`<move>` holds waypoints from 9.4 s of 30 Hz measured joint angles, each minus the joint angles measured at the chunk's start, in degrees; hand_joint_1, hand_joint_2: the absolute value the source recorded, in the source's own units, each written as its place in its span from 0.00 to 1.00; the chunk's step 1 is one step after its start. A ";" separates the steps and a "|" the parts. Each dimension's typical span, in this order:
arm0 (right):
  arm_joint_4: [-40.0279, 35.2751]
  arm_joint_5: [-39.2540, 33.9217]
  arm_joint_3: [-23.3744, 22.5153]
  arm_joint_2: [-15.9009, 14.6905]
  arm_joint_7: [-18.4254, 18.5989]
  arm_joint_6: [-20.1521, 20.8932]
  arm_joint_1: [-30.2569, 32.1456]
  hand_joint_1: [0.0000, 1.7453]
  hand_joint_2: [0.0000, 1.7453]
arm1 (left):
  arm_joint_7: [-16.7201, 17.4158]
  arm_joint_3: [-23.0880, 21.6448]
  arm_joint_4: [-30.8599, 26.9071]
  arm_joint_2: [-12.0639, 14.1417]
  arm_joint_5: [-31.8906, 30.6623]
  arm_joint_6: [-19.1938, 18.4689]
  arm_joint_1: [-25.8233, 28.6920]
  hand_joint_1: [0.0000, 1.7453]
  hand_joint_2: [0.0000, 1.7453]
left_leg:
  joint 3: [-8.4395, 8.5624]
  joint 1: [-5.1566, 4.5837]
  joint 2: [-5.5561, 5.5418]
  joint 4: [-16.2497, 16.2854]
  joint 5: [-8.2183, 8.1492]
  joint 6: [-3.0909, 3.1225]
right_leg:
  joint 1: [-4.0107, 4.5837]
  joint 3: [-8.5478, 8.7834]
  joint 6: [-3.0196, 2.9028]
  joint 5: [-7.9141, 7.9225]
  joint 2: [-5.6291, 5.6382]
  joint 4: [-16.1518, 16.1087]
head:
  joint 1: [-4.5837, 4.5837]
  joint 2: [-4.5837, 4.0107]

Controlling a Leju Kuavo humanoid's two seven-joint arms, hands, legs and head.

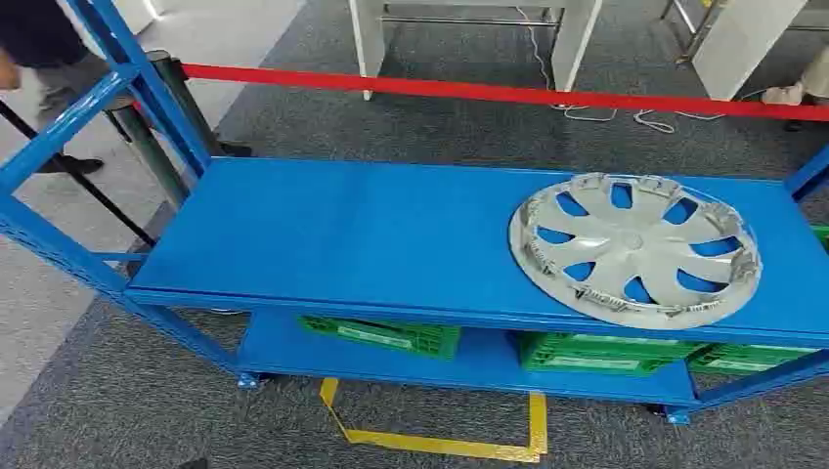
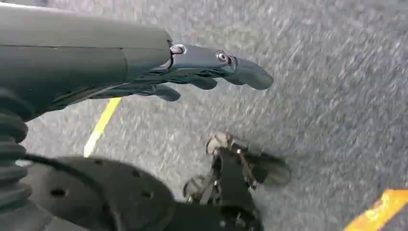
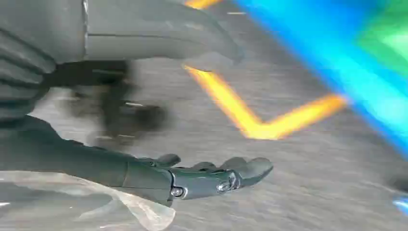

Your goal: Take the parts from the cabinet and place them on the table.

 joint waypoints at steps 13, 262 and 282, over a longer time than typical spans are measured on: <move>-24.33 22.50 -25.23 -3.78 -8.20 -0.24 1.01 0.00 0.00 | -3.36 0.00 0.33 1.55 -2.93 1.73 0.11 0.00 0.00 | 0.01 -0.12 -0.01 0.06 0.01 0.02 | -0.13 -0.01 0.06 0.06 -0.02 -0.01 | -0.02 0.00; -61.18 109.48 17.16 -27.13 24.30 -17.68 -5.44 1.00 1.00 | 3.00 2.21 0.64 2.27 -30.62 -1.50 -0.90 0.00 1.00 | -0.06 0.46 -0.10 0.14 -0.03 0.95 | 0.40 1.11 1.00 0.77 -0.06 -1.82 | 0.02 0.00; -68.28 113.83 14.79 -27.41 24.28 -20.63 1.38 1.00 1.00 | 1.92 2.97 0.64 2.38 -31.70 -2.91 -0.73 0.00 1.00 | -0.14 0.46 -0.11 0.13 -0.03 0.95 | 0.40 1.04 0.97 0.75 -0.08 -1.81 | 0.02 0.00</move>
